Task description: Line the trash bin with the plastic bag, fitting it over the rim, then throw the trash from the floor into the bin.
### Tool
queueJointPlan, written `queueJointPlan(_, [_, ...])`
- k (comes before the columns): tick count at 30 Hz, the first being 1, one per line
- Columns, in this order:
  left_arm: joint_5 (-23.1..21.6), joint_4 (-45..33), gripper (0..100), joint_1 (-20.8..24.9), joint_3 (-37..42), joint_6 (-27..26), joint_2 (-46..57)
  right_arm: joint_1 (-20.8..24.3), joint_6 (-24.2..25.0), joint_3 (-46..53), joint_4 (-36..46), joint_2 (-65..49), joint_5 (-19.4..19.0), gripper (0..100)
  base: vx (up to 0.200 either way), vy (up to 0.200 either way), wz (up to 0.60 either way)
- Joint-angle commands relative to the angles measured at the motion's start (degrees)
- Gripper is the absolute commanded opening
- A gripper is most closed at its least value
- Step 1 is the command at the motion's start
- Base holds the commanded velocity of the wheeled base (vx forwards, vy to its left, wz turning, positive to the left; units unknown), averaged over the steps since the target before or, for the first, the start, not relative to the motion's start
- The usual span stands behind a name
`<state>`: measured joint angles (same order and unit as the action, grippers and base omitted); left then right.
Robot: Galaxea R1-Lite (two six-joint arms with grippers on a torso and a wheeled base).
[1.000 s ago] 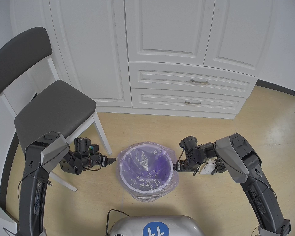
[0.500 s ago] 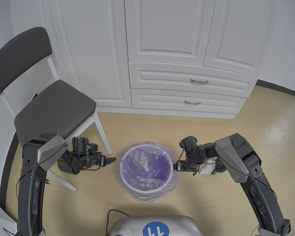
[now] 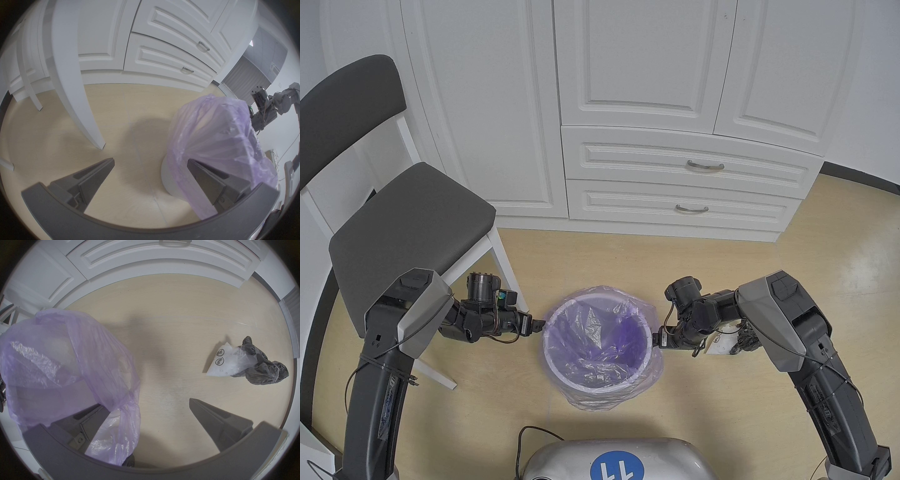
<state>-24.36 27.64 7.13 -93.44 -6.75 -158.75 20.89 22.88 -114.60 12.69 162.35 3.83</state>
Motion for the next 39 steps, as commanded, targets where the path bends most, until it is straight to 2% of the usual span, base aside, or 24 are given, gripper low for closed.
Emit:
queueJointPlan(1, [0.7, -6.3, 100, 0.1, -9.3, -0.2, -5.8, 0.0, 0.0, 0.0, 0.1, 0.0, 0.0, 100, 0.000, 0.000, 0.00])
queueJointPlan(4, [3.7, -9.6, 100, -0.2, -14.4, -1.9, -8.5, 0.0, 0.1, 0.0, 0.1, 0.0, -0.1, 100, 0.000, 0.000, 0.00])
queueJointPlan(6, [8.2, -11.0, 100, -0.3, -17.4, -3.7, -10.4, 0.0, 0.1, 0.0, 0.1, 0.0, -0.2, 100, 0.000, 0.000, 0.00])
queueJointPlan(9, [12.1, -13.7, 100, -0.2, -20.9, -4.8, -12.1, 0.0, 0.1, 0.0, 0.1, 0.0, -0.2, 100, 0.000, 0.000, 0.00])
queueJointPlan(16, [14.1, -13.6, 100, 0.2, -21.2, -3.7, -13.3, -0.1, 0.1, 0.0, -0.1, 0.0, -0.2, 100, 0.000, 0.000, 0.00])
queueJointPlan(23, [14.0, -5.1, 100, 0.9, -20.6, 3.2, -12.1, -0.2, 0.1, 0.0, -0.4, -0.2, 0.2, 100, 0.000, 0.000, 0.00])
queueJointPlan(27, [12.8, 2.9, 100, 0.5, -8.5, 2.9, -6.1, -0.9, 0.1, 0.0, -0.3, -4.2, 0.0, 100, 0.000, 0.000, 0.00])
queueJointPlan(30, [8.4, 10.0, 100, 0.3, 3.1, 2.5, 0.5, -1.2, 0.0, 5.3, -0.6, -10.1, -0.7, 100, 0.000, 0.000, 0.00])
queueJointPlan(32, [5.6, 10.0, 100, -0.1, 9.5, 1.2, 5.5, -1.1, -1.1, 9.8, -1.3, -13.8, -1.1, 100, 0.000, 0.000, 0.00])
queueJointPlan(33, [5.4, 9.9, 100, -0.1, 10.3, 0.8, 6.2, -1.1, -1.3, 10.4, -1.5, -14.3, -1.1, 100, 0.000, 0.000, 0.00])
queueJointPlan(34, [4.9, 9.5, 100, -0.6, 14.2, -2.6, 9.0, -0.8, -2.7, 14.1, -4.1, -17.0, -0.9, 100, 0.000, 0.000, 0.00])
queueJointPlan(37, [4.7, 9.2, 100, -2.0, 18.0, -7.8, 12.1, -0.7, -7.0, 21.9, -10.5, -21.5, -0.6, 100, 0.000, 0.000, 0.00])
queueJointPlan(39, [4.7, 9.1, 100, -2.5, 19.6, -8.9, 14.3, -0.4, -9.9, 28.3, -16.7, -24.5, -0.1, 100, 0.000, 0.000, 0.00])
